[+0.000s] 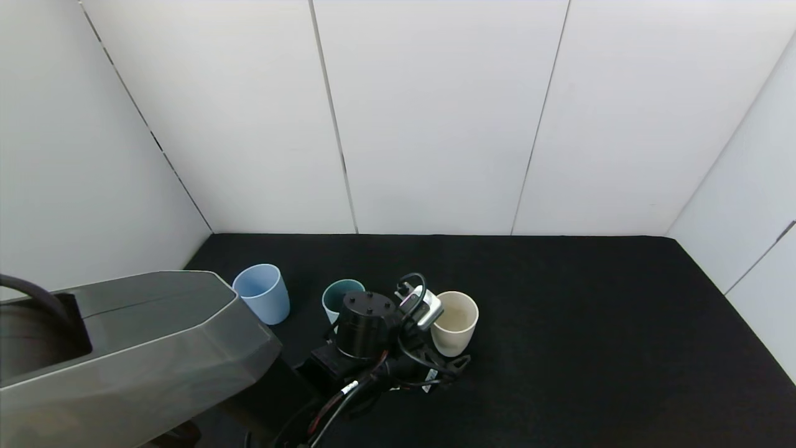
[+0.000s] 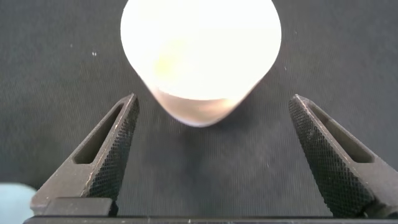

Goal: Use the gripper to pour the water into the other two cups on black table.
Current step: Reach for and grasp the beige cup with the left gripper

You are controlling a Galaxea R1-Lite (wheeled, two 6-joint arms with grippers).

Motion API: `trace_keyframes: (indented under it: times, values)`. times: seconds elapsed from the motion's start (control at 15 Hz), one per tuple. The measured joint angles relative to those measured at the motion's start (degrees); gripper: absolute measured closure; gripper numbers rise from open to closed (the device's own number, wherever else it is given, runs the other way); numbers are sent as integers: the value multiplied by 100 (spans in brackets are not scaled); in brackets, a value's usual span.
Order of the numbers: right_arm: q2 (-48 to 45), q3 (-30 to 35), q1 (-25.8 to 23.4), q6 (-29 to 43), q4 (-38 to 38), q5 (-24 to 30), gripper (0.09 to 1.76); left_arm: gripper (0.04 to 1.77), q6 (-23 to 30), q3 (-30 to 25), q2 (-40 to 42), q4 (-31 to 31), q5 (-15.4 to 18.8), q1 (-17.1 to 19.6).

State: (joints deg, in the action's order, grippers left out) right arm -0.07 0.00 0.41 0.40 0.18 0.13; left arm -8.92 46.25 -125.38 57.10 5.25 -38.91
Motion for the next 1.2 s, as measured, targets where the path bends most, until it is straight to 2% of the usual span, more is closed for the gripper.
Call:
trace_keyframes:
  times: [0.4, 0.6, 0.93, 1.0, 1.13, 1.2]
  values:
    - [0, 0, 0, 1, 0, 2, 14, 9, 6, 369, -254, -13, -165, 7]
    - [0, 0, 0, -2, 0, 0, 14, 9, -5, 549, -400, -16, -473, -2]
    - [0, 0, 0, 0, 0, 0, 14, 9, -20, 719, -486, -60, -463, -6]
    - [0, 0, 0, -2, 0, 5, 14, 18, -20, 744, -491, -55, -449, -11]
    - [0, 0, 0, 0, 0, 2, 14, 50, -15, 766, -494, -63, -438, -37]
    - [0, 0, 0, 0, 0, 2, 14, 55, -15, 774, -494, -57, -440, -44]
